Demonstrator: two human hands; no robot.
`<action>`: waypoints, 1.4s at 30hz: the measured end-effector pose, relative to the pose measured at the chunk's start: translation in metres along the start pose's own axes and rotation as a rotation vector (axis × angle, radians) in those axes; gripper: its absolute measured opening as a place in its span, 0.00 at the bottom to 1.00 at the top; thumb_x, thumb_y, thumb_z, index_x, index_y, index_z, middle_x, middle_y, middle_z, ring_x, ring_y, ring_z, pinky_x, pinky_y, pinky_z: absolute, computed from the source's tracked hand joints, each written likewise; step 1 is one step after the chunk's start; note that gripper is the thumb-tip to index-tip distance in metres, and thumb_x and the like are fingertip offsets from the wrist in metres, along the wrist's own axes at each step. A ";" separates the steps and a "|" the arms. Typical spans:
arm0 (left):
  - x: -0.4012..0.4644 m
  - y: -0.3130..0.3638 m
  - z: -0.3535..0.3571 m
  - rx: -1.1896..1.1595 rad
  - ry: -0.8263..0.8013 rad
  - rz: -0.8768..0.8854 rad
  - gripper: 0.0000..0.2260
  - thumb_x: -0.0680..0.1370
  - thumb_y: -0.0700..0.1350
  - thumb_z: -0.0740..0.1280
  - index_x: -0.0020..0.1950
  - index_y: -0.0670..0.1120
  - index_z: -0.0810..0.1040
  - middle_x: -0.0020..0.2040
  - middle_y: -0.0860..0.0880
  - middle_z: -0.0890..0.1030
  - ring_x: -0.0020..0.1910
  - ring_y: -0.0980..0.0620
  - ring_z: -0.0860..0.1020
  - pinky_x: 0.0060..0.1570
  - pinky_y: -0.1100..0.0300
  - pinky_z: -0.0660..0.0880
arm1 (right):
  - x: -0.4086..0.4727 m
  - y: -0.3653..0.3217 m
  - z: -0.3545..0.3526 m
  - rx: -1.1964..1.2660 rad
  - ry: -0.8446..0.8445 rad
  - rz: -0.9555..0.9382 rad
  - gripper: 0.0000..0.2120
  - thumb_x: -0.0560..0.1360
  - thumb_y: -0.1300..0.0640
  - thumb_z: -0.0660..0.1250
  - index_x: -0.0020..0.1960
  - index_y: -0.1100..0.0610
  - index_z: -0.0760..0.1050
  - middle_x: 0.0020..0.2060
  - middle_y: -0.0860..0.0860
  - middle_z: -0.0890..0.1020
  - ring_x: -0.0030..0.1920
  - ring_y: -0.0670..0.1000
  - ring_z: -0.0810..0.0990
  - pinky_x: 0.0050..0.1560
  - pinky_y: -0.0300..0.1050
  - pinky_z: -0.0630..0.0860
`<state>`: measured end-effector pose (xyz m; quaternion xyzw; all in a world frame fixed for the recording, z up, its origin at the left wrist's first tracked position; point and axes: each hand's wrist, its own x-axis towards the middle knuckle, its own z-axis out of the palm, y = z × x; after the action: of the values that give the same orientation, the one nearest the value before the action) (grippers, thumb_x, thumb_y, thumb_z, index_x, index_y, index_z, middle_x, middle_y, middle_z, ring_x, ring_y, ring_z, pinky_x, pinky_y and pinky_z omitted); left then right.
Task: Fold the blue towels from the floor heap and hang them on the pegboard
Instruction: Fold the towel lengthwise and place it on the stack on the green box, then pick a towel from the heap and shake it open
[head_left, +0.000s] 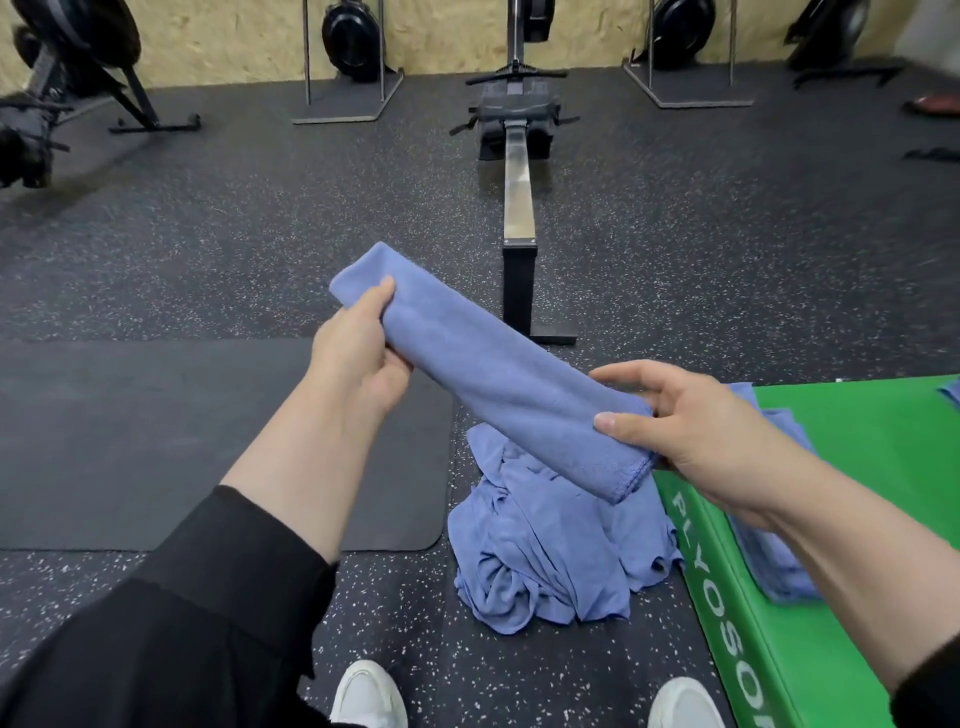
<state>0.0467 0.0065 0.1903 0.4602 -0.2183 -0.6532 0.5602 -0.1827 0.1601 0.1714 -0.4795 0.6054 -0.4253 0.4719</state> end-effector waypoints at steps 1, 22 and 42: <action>0.003 -0.005 0.003 0.007 0.000 -0.017 0.13 0.80 0.41 0.71 0.62 0.38 0.77 0.50 0.43 0.85 0.39 0.53 0.86 0.35 0.58 0.82 | -0.008 -0.004 -0.007 -0.004 -0.011 -0.004 0.19 0.74 0.63 0.74 0.63 0.51 0.78 0.51 0.51 0.87 0.53 0.56 0.85 0.59 0.54 0.80; -0.012 -0.262 0.232 0.708 -0.463 -0.226 0.09 0.80 0.33 0.65 0.45 0.47 0.71 0.35 0.46 0.74 0.31 0.51 0.72 0.34 0.58 0.73 | -0.120 0.158 -0.196 -0.228 0.438 0.338 0.22 0.76 0.60 0.73 0.67 0.47 0.75 0.46 0.61 0.83 0.37 0.50 0.78 0.46 0.55 0.79; 0.036 -0.407 0.220 1.771 -0.848 0.742 0.21 0.82 0.51 0.63 0.74 0.46 0.70 0.74 0.43 0.68 0.69 0.38 0.70 0.64 0.43 0.69 | -0.050 0.292 -0.208 -0.927 0.355 0.479 0.39 0.69 0.41 0.76 0.75 0.45 0.65 0.70 0.52 0.66 0.69 0.58 0.68 0.68 0.56 0.70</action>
<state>-0.3539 0.0349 -0.0429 0.3435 -0.9239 -0.1551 0.0660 -0.4345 0.2742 -0.0630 -0.4071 0.8917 -0.0692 0.1853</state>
